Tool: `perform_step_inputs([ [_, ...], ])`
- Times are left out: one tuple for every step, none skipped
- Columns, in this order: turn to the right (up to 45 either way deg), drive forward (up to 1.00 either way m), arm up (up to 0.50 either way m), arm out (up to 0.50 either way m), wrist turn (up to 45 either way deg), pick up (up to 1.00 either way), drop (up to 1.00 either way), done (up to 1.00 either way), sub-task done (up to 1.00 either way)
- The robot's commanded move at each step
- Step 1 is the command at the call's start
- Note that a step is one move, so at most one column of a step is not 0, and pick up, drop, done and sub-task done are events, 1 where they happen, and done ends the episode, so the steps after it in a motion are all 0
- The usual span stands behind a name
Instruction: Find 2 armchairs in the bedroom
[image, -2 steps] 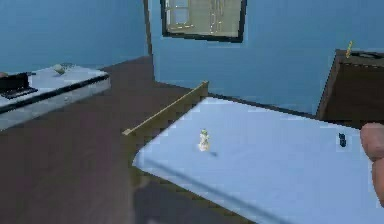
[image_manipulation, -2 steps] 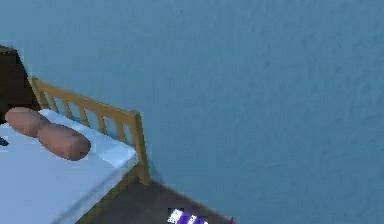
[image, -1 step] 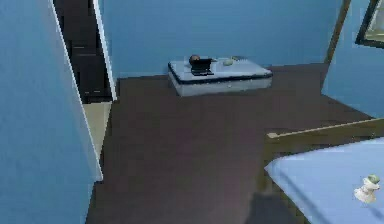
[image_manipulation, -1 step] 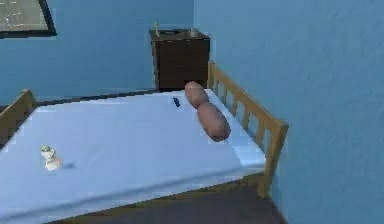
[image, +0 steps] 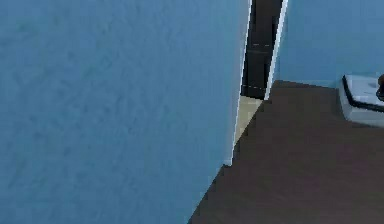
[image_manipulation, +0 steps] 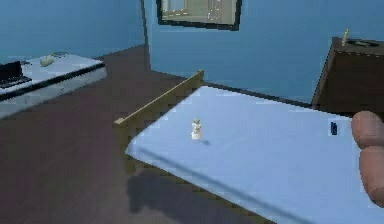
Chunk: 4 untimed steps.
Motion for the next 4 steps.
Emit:
perform_step_inputs([
  [-15.0, 0.0, 0.0, 0.0, 0.0, 0.0, 0.0, 0.0, 0.0],
  [0.0, 0.25, 0.0, 0.0, 0.0, 0.0, 0.0, 0.0, 0.0],
  [45.0, 0.0, 0.0, 0.0, 0.0, 0.0, 0.0, 0.0, 0.0],
  [27.0, 0.0, 0.0, 0.0, 0.0, 0.0, 0.0, 0.0, 0.0],
])
